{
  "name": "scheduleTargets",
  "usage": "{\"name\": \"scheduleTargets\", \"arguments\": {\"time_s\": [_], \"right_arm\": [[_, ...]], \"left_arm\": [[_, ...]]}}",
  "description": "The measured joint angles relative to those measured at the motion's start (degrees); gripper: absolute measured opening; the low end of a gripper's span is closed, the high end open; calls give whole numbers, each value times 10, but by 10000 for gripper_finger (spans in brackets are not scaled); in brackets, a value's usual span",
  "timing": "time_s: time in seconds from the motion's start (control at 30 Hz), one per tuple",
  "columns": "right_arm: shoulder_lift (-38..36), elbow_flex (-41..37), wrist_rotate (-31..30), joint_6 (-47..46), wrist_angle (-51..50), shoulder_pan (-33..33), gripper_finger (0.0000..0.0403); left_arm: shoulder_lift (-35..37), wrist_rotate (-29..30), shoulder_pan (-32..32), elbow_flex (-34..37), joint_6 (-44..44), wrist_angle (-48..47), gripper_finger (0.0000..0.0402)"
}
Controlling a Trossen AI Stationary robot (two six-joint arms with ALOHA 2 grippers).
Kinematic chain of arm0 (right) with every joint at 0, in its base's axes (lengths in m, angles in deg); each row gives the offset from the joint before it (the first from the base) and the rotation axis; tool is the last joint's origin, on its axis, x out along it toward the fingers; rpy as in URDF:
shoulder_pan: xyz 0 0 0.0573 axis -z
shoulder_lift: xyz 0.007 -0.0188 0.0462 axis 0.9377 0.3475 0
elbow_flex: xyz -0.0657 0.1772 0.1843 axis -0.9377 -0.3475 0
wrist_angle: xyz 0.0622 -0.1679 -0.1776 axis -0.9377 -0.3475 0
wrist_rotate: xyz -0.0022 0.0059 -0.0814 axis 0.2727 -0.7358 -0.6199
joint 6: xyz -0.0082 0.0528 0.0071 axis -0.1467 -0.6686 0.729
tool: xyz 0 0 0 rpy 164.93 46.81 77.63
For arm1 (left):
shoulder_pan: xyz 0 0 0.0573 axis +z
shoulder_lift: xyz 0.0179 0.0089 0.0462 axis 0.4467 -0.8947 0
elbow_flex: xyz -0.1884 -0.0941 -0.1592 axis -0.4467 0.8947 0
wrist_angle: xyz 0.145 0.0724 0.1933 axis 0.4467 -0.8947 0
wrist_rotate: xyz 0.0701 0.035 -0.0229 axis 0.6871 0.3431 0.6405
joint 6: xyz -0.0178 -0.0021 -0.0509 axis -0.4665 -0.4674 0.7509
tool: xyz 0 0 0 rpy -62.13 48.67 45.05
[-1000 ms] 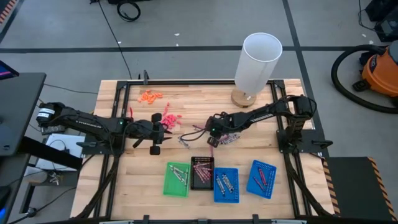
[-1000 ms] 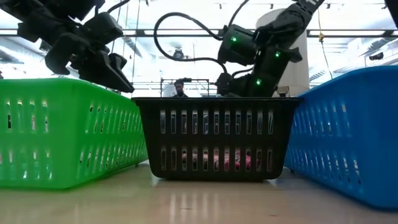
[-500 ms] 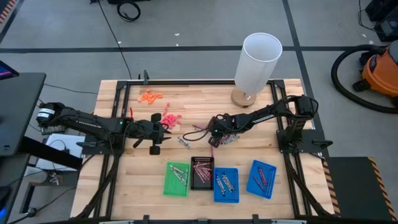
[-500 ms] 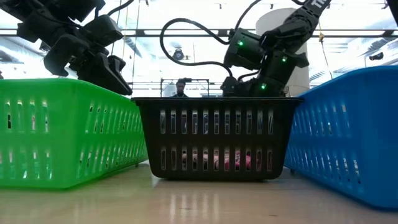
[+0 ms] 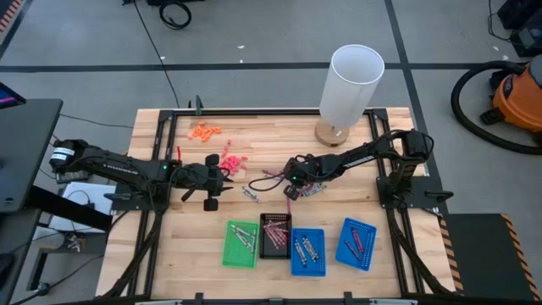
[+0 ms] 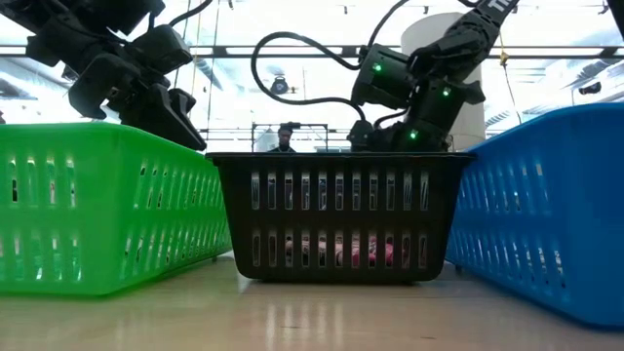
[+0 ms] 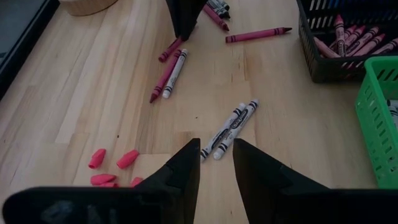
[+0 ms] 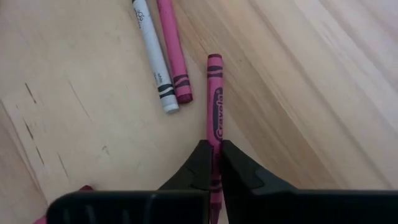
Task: Sort crayons
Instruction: Put the red crayon into the right blue bin
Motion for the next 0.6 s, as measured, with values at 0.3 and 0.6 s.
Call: {"name": "scheduleTargets", "arguments": {"time_s": [0.3,0.6], "right_arm": [[5,56,-13,12,-74,-11,31],[4,106,-32,5,-112,-46,32]], "left_arm": [[0,0,0,0,0,0,105],[0,0,0,0,-6,0,105]]}}
